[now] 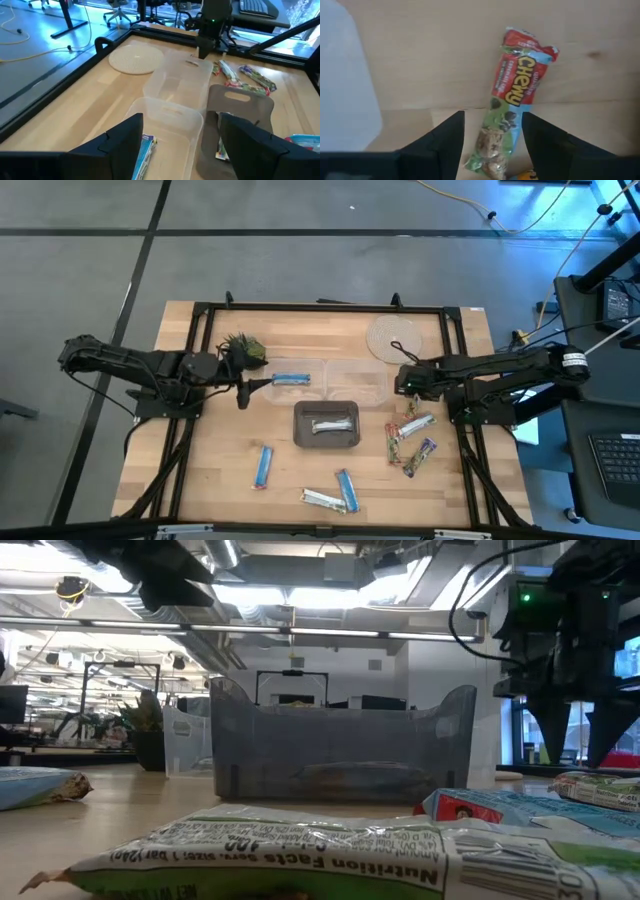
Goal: Pick and place Granola Bars by type
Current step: Put the red granola bar into the right transparent bin
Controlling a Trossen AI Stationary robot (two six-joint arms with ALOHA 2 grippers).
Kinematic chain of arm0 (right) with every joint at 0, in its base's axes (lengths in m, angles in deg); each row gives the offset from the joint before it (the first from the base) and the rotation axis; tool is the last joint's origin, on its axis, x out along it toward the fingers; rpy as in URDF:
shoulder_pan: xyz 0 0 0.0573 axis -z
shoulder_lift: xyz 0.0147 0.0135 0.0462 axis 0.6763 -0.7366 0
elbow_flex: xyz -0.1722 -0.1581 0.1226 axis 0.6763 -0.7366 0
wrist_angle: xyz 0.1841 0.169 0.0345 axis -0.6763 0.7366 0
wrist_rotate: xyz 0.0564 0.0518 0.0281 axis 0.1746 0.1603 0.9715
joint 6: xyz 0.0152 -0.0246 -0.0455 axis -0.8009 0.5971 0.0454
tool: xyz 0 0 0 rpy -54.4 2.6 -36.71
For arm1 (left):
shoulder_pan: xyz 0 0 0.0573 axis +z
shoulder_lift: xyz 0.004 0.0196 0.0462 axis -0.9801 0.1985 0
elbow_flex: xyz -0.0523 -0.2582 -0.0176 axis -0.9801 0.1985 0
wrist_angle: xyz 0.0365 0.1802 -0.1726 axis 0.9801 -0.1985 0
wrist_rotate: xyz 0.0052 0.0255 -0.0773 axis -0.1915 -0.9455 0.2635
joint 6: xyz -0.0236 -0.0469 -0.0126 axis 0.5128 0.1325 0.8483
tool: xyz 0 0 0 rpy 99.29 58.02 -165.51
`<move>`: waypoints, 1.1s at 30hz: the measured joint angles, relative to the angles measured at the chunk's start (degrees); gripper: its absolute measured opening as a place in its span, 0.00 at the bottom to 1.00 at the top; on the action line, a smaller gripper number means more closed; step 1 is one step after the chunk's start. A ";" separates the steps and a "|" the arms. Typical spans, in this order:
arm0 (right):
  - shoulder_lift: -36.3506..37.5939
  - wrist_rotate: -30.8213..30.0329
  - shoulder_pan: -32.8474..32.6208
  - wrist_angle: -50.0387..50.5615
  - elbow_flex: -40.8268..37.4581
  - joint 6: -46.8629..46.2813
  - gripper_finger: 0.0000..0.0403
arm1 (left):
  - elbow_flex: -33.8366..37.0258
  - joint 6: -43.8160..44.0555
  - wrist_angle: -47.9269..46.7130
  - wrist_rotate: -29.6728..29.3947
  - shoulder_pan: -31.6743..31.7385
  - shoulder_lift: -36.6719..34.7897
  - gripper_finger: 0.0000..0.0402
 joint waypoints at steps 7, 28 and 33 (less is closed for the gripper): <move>-5.39 0.24 -0.02 -0.19 0.00 0.02 0.50 | 0.00 -0.92 -0.10 0.02 0.00 0.02 0.63; -11.82 1.74 0.02 -5.01 0.15 0.37 0.36 | 0.00 -0.94 -0.47 1.90 -0.04 0.04 0.63; -11.86 1.75 0.02 -4.92 0.11 1.11 0.29 | 0.00 -0.94 -0.49 1.90 -0.04 0.04 0.63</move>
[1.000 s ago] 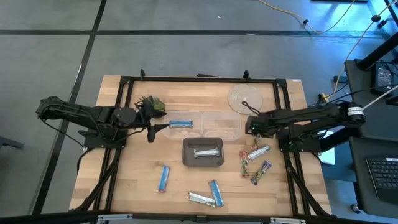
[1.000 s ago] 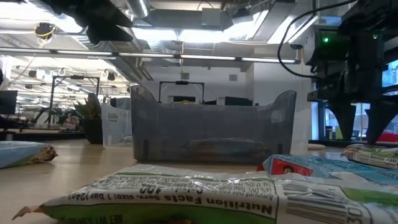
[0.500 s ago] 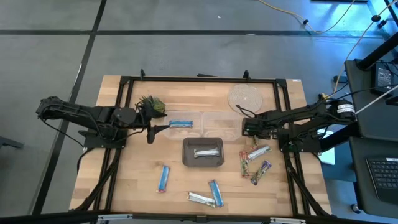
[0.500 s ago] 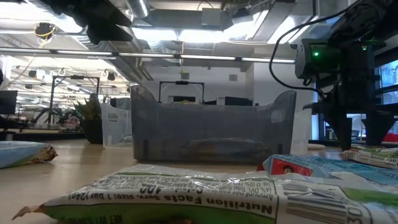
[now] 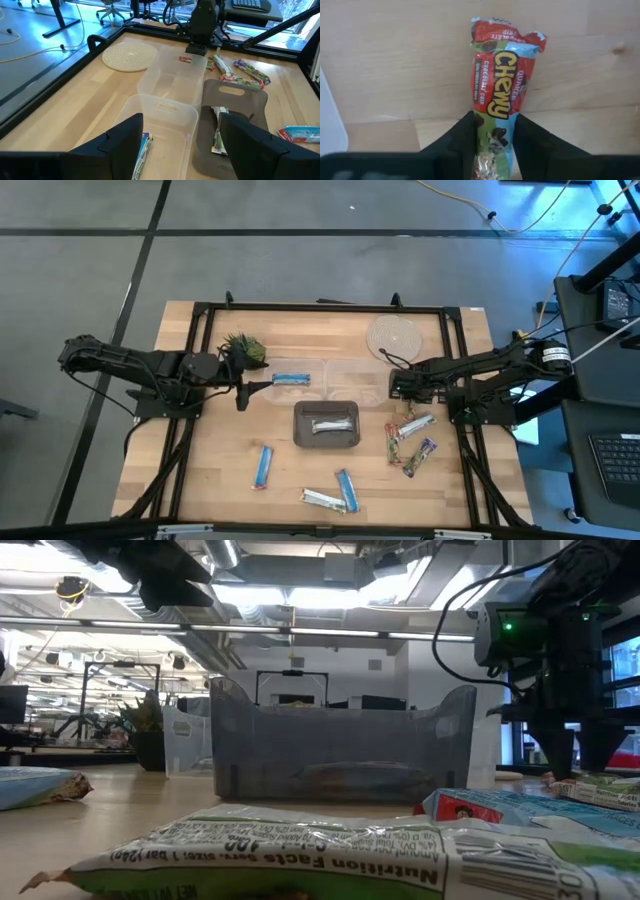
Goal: Pick and place Granola Bars by type
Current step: Put the red granola bar into the right transparent bin
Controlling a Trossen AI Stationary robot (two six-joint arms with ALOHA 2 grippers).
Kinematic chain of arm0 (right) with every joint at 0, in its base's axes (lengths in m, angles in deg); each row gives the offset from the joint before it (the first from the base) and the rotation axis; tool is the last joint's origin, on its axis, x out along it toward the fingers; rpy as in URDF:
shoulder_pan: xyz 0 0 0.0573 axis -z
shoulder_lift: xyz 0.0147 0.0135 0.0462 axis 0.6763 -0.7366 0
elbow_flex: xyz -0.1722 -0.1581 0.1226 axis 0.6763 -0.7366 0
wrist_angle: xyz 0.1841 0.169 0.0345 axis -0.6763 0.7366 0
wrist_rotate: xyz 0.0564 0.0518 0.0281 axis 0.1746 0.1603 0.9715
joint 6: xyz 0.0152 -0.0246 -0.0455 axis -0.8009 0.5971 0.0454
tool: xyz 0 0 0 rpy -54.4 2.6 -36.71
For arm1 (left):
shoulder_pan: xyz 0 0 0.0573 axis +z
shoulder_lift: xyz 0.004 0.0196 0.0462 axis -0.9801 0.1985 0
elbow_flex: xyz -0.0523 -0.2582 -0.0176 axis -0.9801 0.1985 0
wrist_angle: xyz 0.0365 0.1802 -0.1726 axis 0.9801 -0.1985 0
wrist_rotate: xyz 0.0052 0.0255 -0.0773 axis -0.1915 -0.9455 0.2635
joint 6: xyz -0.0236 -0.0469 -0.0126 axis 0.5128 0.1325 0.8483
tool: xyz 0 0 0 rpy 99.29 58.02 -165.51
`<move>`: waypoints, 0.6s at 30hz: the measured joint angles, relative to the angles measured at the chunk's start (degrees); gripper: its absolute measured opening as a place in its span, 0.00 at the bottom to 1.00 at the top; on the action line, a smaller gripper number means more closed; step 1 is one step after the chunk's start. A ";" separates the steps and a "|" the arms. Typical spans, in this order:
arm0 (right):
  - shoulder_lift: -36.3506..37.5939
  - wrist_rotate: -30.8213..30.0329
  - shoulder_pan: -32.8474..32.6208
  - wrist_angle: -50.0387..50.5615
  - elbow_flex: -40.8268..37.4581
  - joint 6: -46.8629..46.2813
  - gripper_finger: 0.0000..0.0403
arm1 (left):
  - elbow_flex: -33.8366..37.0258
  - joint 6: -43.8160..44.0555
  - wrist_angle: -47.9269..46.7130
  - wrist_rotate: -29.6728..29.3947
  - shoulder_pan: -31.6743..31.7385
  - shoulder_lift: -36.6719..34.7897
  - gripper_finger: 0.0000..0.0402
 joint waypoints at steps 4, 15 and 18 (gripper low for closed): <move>1.04 0.03 0.00 0.25 -0.07 1.91 0.28 | 0.00 0.00 0.00 0.00 0.00 0.00 0.63; 11.69 -1.32 0.00 4.26 -0.33 6.92 0.28 | 0.00 -0.02 -0.02 -0.48 -0.02 0.00 0.63; 15.48 -3.46 0.02 4.09 0.19 9.58 0.28 | 0.00 -0.02 -0.02 -1.60 0.00 0.00 0.63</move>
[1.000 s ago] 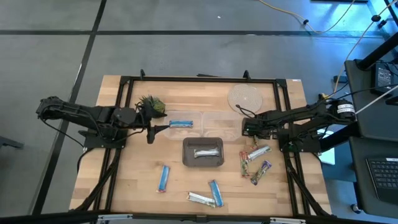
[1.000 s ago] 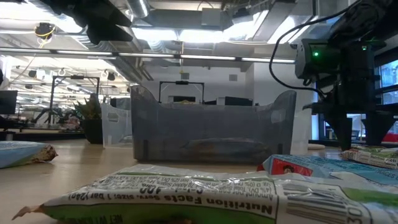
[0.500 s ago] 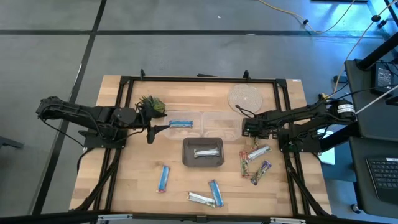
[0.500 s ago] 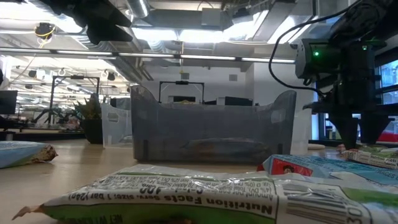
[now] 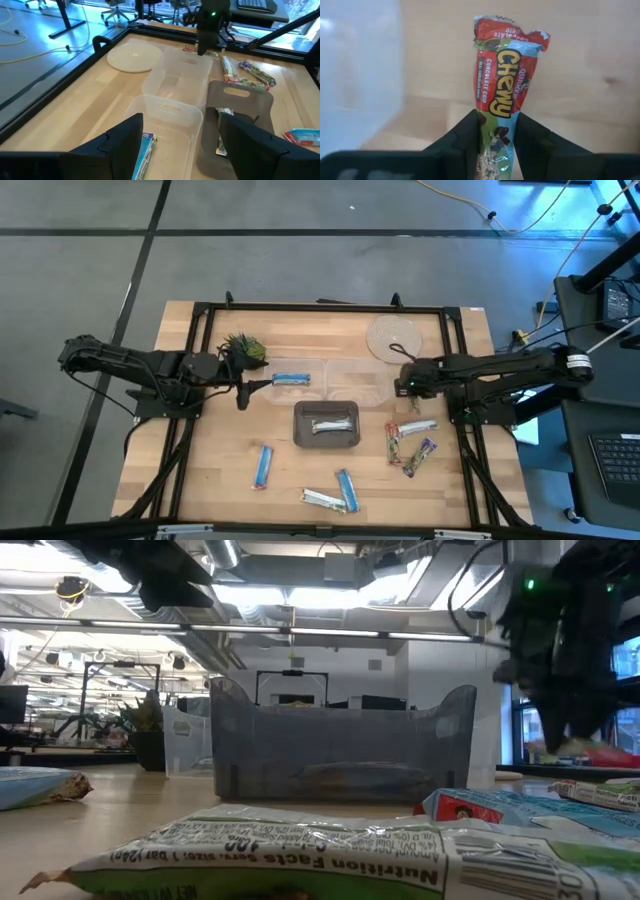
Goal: Pick and place Granola Bars by type
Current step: Put the red granola bar into the right transparent bin
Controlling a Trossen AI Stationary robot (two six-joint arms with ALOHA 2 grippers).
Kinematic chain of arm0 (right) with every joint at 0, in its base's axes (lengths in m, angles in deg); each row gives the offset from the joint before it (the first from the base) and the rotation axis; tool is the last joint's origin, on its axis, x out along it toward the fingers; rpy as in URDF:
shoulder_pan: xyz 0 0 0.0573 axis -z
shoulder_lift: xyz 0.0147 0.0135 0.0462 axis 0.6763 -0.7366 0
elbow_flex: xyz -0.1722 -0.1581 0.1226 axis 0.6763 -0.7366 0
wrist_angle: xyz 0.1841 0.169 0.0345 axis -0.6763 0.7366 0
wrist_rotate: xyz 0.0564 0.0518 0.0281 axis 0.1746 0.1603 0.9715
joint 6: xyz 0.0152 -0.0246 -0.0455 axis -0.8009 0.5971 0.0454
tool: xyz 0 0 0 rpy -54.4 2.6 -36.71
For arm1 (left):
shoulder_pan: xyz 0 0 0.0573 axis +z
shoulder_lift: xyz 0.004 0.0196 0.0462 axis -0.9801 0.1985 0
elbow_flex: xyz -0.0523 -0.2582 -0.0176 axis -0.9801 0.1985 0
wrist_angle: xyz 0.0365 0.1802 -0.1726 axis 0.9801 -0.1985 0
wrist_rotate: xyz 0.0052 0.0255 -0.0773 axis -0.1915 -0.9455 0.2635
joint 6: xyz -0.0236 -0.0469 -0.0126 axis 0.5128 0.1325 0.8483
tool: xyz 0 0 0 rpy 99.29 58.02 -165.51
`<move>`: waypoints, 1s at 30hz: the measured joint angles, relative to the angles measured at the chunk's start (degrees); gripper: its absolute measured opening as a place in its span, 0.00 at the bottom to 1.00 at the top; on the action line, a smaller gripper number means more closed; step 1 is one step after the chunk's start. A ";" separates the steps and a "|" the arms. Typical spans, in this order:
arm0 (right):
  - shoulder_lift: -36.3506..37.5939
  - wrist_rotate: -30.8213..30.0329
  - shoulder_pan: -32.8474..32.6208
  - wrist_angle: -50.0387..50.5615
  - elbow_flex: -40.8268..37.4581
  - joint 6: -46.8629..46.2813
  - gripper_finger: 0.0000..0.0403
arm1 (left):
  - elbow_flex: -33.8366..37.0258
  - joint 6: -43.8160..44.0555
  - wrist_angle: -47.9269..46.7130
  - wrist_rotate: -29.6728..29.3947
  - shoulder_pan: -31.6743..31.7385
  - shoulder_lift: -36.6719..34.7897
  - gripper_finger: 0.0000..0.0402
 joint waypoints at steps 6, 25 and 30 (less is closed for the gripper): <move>6.78 -11.48 0.00 1.38 5.61 5.16 0.28 | 0.00 0.00 0.00 -0.41 0.00 0.00 0.63; -7.79 -16.48 0.07 -30.18 24.37 66.46 0.28 | -0.02 0.02 -0.03 -0.39 -0.01 0.02 0.63; -16.08 -12.93 0.04 -29.99 24.37 70.47 0.28 | -0.02 0.02 -0.05 -0.39 0.00 0.02 0.63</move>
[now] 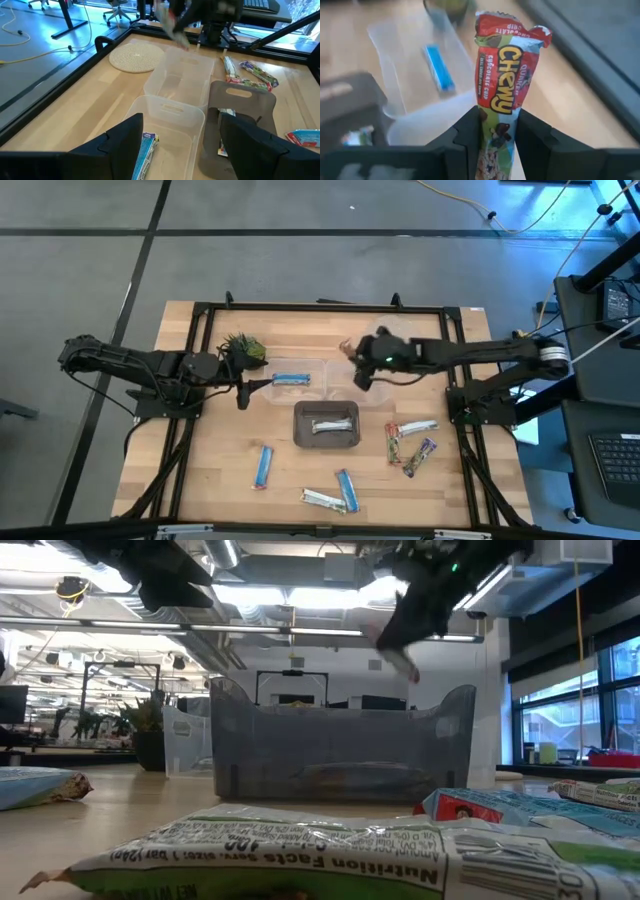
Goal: Pick and place Granola Bars by type
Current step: Put the red granola bar into the right transparent bin
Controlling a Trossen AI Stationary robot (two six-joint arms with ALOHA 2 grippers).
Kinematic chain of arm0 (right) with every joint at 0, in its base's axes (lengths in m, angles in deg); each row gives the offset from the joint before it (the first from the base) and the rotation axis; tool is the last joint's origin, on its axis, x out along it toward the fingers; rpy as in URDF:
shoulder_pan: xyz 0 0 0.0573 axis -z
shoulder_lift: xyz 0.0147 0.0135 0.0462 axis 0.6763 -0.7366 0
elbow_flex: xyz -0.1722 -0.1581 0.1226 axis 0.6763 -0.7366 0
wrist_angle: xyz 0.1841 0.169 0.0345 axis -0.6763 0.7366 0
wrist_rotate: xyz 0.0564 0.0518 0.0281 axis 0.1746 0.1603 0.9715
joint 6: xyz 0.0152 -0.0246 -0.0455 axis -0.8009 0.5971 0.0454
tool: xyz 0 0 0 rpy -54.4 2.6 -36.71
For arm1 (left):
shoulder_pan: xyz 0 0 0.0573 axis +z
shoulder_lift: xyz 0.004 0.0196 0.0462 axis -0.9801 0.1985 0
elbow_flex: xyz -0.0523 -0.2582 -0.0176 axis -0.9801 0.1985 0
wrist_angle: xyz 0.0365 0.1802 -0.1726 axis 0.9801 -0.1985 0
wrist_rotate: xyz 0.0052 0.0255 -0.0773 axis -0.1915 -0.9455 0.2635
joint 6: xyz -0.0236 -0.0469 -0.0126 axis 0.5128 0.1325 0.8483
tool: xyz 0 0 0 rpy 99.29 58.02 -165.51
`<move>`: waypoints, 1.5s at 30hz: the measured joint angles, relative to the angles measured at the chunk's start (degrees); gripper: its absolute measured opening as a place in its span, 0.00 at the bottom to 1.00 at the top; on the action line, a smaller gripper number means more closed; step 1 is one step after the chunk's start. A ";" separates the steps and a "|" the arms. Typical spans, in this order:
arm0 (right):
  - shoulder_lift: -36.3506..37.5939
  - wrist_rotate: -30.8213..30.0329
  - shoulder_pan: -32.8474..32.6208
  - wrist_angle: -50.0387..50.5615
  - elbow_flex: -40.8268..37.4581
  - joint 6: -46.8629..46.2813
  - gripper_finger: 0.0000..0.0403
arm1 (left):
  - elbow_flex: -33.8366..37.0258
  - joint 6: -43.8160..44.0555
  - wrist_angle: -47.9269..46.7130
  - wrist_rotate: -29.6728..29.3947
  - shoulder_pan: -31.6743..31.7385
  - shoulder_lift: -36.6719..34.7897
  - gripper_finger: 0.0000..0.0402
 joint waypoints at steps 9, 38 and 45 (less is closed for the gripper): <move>-11.09 1.36 0.02 -0.09 0.00 0.24 0.28 | 0.00 0.00 -0.02 0.00 0.00 -0.02 0.63; -16.03 10.02 0.02 7.45 0.00 -1.67 0.28 | -0.02 0.00 -0.04 0.00 0.00 0.00 0.63; -16.03 11.29 0.02 7.50 0.00 -2.09 0.28 | -0.02 0.01 -0.04 0.01 0.00 0.00 0.62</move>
